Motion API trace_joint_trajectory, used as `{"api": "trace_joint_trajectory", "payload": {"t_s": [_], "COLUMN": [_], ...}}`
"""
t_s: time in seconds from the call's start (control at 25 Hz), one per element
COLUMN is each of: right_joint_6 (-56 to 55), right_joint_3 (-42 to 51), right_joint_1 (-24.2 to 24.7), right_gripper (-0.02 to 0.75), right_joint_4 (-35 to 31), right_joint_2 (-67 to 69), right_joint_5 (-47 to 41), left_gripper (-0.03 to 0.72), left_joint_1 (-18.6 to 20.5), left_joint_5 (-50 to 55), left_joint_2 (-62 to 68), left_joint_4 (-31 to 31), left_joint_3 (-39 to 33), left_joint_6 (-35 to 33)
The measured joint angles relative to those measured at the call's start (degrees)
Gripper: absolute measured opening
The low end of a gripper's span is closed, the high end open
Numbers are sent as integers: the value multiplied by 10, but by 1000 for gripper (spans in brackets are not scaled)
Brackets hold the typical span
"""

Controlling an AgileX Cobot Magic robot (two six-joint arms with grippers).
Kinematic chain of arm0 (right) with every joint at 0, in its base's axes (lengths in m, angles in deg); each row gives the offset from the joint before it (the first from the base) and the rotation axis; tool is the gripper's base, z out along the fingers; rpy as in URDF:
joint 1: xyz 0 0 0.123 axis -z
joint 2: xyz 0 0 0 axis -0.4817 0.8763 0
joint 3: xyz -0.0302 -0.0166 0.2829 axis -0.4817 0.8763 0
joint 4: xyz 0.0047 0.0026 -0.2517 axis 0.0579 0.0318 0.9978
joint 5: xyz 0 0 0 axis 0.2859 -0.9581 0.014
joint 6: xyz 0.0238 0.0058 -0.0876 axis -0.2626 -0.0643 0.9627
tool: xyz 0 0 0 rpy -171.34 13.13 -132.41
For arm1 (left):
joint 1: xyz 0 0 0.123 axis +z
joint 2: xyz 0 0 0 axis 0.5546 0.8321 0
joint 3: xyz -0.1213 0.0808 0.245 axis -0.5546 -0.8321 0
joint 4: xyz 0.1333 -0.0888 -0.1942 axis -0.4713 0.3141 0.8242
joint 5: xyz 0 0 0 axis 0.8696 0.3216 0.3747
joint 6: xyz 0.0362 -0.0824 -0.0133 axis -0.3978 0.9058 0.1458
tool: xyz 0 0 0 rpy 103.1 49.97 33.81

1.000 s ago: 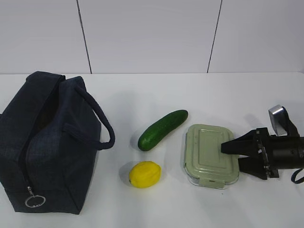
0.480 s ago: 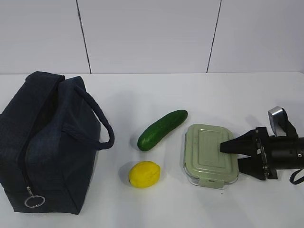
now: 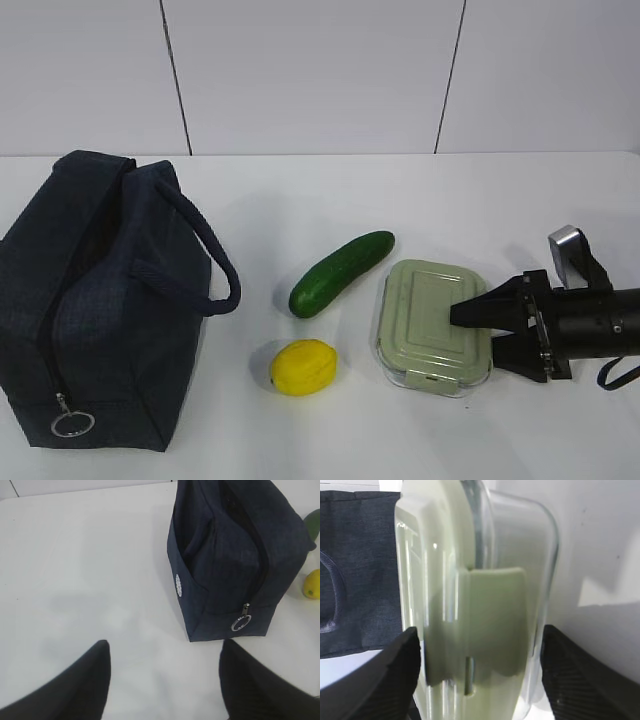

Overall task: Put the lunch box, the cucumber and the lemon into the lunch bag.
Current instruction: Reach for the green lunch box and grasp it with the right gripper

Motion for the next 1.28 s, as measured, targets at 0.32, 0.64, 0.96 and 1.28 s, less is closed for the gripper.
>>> {"api": "trace_joint_trajectory", "payload": {"t_s": [0.32, 0.64, 0.96, 1.28], "right_joint_6": [-1, -1, -1, -1], "right_joint_3": [0, 0, 0, 0], "right_joint_1": [0, 0, 0, 0], "right_gripper": [563, 563, 517, 470], "right_joint_4": [-9, -20, -22, -23], "right_joint_2": [0, 1, 1, 1], "right_joint_5": [0, 1, 1, -2], "left_gripper": [495, 494, 494, 490], "left_joint_1": [0, 0, 0, 0], "left_joint_5": [0, 0, 0, 0], "left_joint_2": [0, 0, 0, 0], "left_joint_4": [0, 0, 0, 0], "left_joint_3": [0, 0, 0, 0], "left_joint_6": [0, 0, 0, 0]}}
